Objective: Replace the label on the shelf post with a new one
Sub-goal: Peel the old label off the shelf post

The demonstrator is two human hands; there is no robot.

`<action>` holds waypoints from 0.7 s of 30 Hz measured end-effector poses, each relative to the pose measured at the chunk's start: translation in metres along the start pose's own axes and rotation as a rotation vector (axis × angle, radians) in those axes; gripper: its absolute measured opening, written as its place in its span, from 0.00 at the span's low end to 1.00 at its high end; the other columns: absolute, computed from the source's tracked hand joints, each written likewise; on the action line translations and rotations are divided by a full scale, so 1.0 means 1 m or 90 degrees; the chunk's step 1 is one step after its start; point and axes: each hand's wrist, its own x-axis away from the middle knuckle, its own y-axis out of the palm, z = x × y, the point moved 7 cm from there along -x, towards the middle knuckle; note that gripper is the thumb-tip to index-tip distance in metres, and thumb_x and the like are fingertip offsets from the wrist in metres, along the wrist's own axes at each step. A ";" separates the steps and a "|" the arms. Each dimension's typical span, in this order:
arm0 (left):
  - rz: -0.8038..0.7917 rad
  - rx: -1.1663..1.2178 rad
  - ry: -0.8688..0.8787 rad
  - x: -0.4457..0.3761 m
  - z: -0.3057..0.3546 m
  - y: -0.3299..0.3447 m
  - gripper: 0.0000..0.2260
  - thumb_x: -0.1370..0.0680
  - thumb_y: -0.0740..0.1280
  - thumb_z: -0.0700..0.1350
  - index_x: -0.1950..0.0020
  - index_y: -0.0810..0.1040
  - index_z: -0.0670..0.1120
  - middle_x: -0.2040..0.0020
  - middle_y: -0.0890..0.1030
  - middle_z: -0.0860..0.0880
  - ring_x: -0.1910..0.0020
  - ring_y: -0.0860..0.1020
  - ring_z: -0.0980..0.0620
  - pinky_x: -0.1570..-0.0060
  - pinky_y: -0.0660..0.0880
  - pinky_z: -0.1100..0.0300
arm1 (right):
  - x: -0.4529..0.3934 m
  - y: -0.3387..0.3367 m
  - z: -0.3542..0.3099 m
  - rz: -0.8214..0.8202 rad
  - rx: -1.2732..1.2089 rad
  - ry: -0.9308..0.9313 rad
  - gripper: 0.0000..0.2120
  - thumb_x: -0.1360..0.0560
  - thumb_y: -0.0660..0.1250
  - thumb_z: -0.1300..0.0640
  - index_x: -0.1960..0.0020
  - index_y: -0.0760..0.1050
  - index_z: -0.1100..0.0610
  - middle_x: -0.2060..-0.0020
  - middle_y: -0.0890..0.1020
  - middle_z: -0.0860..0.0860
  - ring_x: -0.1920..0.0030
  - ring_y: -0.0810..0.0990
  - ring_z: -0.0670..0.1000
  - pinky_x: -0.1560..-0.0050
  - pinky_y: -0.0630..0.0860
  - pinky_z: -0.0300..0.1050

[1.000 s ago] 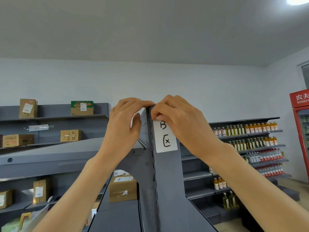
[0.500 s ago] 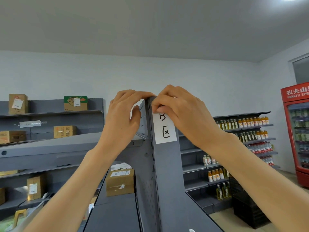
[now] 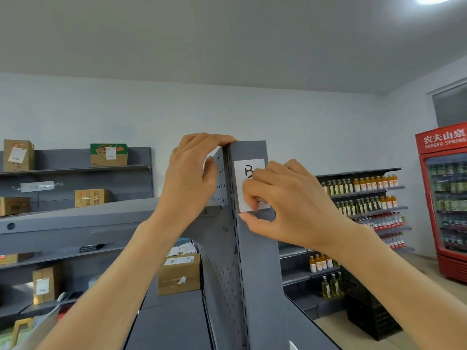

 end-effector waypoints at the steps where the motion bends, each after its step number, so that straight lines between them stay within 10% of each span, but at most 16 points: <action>1: -0.001 0.000 -0.001 0.000 0.000 0.000 0.23 0.27 0.59 0.29 0.38 0.77 0.50 0.45 0.76 0.59 0.38 0.71 0.55 0.37 0.67 0.56 | 0.000 0.001 0.001 -0.012 -0.002 0.006 0.09 0.28 0.64 0.45 0.63 0.73 0.49 0.67 0.74 0.43 0.63 0.70 0.47 0.58 0.63 0.42; 21: -0.009 -0.008 -0.006 -0.001 -0.001 0.000 0.23 0.26 0.60 0.30 0.38 0.77 0.51 0.45 0.76 0.59 0.40 0.70 0.57 0.38 0.67 0.58 | -0.006 0.002 0.000 -0.087 -0.055 0.069 0.12 0.30 0.67 0.47 0.69 0.72 0.52 0.71 0.73 0.44 0.67 0.72 0.47 0.65 0.72 0.41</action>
